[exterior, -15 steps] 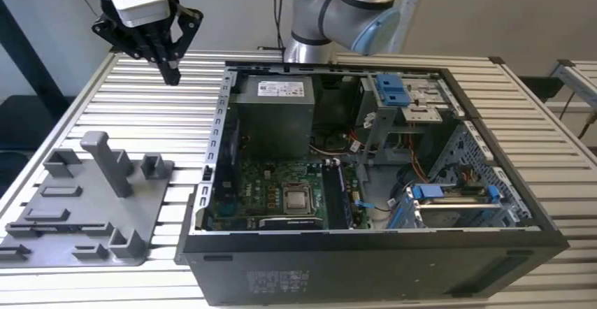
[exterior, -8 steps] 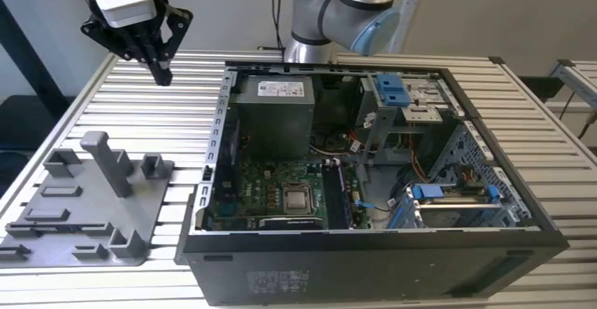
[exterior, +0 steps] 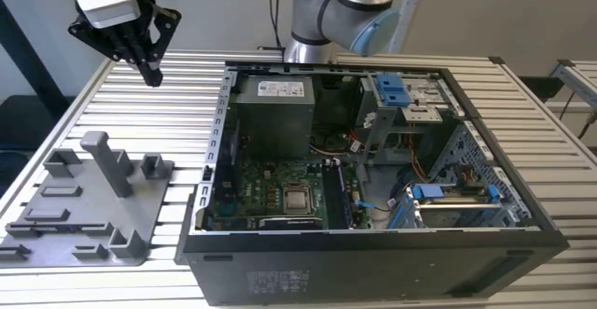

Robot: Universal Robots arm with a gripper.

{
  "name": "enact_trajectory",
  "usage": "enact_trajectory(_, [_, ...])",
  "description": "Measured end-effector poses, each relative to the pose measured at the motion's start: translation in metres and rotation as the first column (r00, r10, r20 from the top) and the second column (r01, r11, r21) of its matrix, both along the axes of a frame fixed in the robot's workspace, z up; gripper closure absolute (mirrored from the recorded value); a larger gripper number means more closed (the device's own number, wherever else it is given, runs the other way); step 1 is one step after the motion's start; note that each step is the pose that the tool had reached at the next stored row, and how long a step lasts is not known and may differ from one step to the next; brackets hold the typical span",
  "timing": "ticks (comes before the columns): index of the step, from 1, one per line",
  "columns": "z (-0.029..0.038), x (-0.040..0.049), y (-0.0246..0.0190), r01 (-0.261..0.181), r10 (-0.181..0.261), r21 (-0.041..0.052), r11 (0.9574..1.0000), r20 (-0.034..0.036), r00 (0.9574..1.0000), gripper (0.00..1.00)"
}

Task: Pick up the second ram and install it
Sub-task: 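Reach for the second ram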

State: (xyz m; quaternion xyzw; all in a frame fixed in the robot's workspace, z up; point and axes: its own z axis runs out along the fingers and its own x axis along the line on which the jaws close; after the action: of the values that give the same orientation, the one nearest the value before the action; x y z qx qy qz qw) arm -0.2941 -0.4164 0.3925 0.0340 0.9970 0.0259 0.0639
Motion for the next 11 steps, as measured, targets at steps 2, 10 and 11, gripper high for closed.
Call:
enact_trajectory(2, [0.0000,-0.0034,-0.0005,0.000,0.000,0.0000,1.0000,0.0017,1.0000,0.89])
enact_trajectory(10, [0.0000,-0.0155,-0.0023,0.000,0.000,0.0000,1.0000,0.0078,1.0000,0.89])
enact_trajectory(11, [0.0000,-0.0167,-0.0024,0.000,0.000,0.0000,1.0000,0.0084,1.0000,0.89])
